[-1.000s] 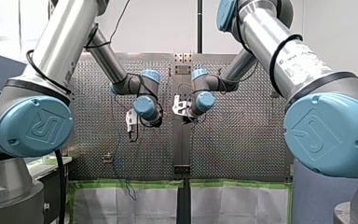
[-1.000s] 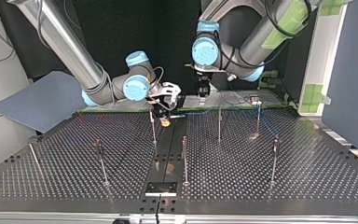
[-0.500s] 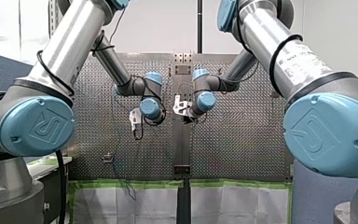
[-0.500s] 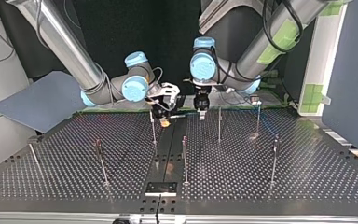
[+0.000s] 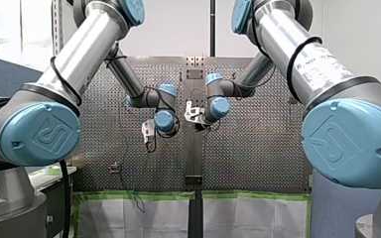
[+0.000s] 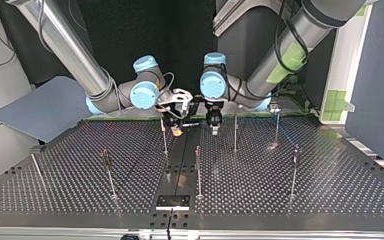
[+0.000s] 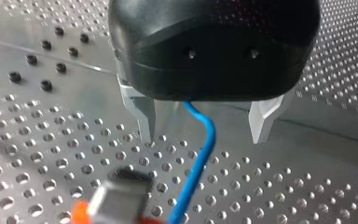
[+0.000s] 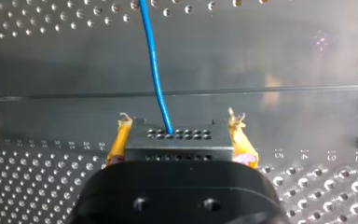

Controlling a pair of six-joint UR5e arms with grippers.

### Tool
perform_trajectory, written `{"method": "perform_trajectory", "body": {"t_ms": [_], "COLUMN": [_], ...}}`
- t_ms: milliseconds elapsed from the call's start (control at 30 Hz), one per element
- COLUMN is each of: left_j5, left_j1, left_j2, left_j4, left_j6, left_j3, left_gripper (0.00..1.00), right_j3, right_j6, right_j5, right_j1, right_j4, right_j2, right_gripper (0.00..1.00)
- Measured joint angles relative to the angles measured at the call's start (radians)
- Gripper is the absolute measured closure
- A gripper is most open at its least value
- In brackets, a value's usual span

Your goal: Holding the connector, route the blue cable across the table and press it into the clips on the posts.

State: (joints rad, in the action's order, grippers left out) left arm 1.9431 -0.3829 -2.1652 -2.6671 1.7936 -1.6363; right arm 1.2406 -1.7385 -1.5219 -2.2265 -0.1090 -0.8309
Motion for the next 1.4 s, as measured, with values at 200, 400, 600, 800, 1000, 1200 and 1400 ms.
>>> {"method": "perform_trajectory", "body": {"t_ms": [200, 400, 600, 800, 1000, 1200, 1400], "left_j5": [0.011, 0.036, 0.07, 0.095, 0.1, 0.128, 0.166], "left_j1": [-0.008, -0.018, -0.024, -0.029, -0.038, -0.051, -0.062], "left_j2": [-0.01, -0.01, -0.009, -0.009, -0.001, 0.033, 0.082], "left_j4": [-0.001, 0.024, 0.029, 0.03, 0.017, -0.02, -0.064], "left_j6": [-0.004, -0.009, -0.009, -0.002, 0.001, 0.007, 0.007], "left_j3": [0.013, 0.014, 0.014, 0.014, 0.014, 0.013, 0.013], "left_gripper": [0.0, 0.4, 1.0, 1.0, 1.0, 1.0, 1.0], "right_j3": [0.0, 0.0, 0.0, 0.0, -0.001, -0.013, -0.014], "right_j6": [0.0, 0.0, -0.002, -0.001, 0.0, 0.0, -0.005], "right_j5": [0.001, 0.002, 0.003, 0.004, 0.005, 0.006, 0.008], "right_j1": [0.002, 0.007, 0.009, 0.009, 0.009, 0.01, 0.011], "right_j4": [0.0, 0.0, 0.0, 0.0, 0.001, 0.014, 0.025], "right_j2": [0.0, 0.0, 0.0, 0.0, 0.0, -0.017, -0.058], "right_gripper": [1.0, 1.0, 1.0, 1.0, 1.0, 1.0, 1.0]}}
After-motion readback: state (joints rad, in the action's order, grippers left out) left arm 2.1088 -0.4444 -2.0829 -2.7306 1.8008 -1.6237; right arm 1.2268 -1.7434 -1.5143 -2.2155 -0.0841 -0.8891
